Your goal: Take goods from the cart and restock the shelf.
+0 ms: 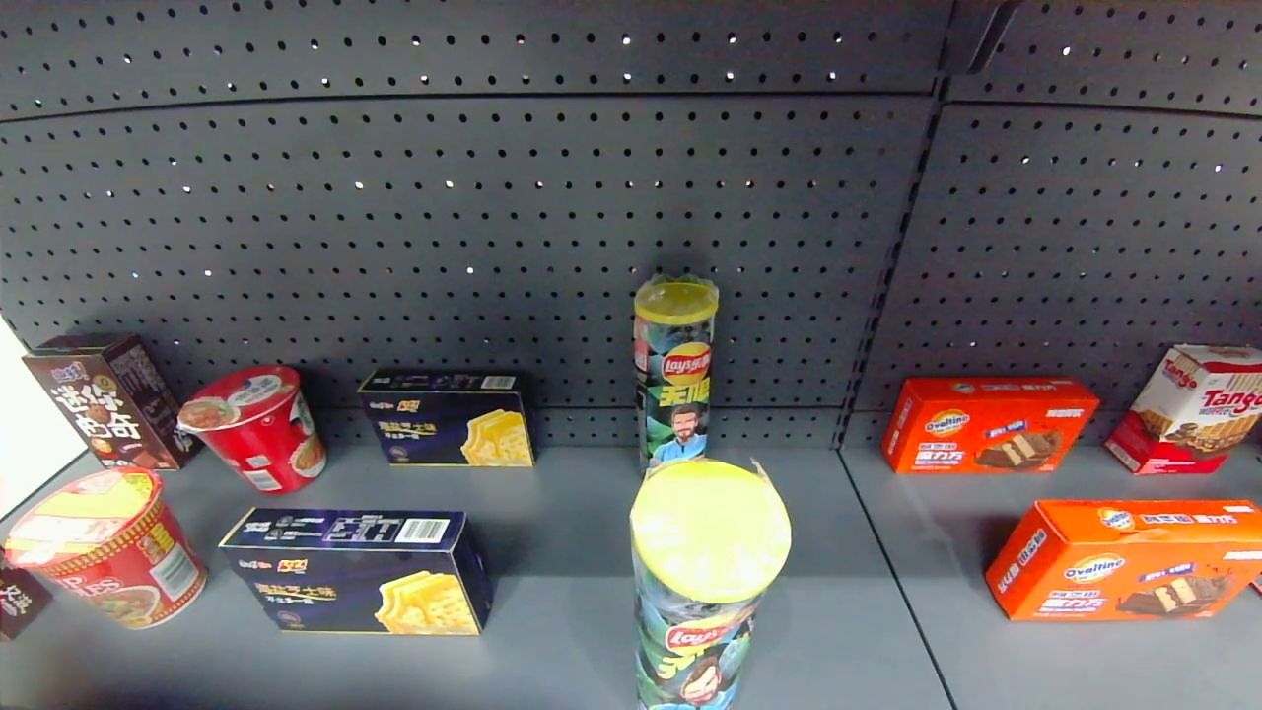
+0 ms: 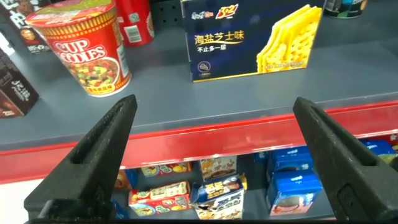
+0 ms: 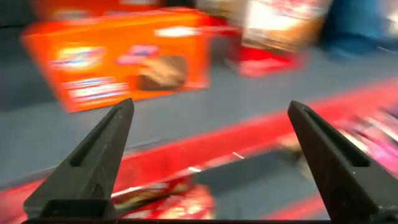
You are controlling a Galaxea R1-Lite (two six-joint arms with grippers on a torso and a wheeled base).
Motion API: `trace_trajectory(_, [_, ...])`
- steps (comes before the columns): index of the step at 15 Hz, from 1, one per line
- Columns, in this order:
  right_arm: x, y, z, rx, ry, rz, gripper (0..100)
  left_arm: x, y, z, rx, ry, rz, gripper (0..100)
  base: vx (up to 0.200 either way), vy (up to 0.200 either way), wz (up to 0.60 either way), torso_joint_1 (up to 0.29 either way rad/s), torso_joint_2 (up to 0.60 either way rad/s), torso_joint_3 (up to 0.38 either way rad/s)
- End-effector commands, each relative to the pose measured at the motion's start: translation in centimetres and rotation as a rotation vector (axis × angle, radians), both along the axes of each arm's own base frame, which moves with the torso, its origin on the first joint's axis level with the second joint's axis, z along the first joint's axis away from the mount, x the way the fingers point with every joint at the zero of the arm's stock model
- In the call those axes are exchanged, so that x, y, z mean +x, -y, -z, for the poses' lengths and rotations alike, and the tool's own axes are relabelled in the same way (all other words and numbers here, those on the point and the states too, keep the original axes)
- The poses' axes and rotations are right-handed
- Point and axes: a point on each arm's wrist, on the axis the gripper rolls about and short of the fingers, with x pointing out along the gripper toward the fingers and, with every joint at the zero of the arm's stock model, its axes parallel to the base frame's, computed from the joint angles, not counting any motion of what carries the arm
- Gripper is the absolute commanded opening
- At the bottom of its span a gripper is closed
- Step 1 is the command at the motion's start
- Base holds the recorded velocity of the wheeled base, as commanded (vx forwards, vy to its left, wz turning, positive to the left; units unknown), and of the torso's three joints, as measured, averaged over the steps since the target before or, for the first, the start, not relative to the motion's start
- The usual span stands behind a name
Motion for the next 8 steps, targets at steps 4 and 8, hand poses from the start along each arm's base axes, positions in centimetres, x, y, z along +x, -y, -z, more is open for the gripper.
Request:
trace_trajectory(4, [0.06,-0.16,0.23,-0.024,-0.031,-0.076,100,0.00,-0.01,0.01,-0.004,0.000,-0.003,100,0.000,0.000,0.00,0.000,0.00,0.000])
trace_trajectory(8, [0.04,-0.13,0.19,-0.024,-0.040,-0.087,100,0.00,-0.01,0.01,-0.004,0.000,-0.002,100,0.000,0.000,0.00,0.000,0.00,0.000])
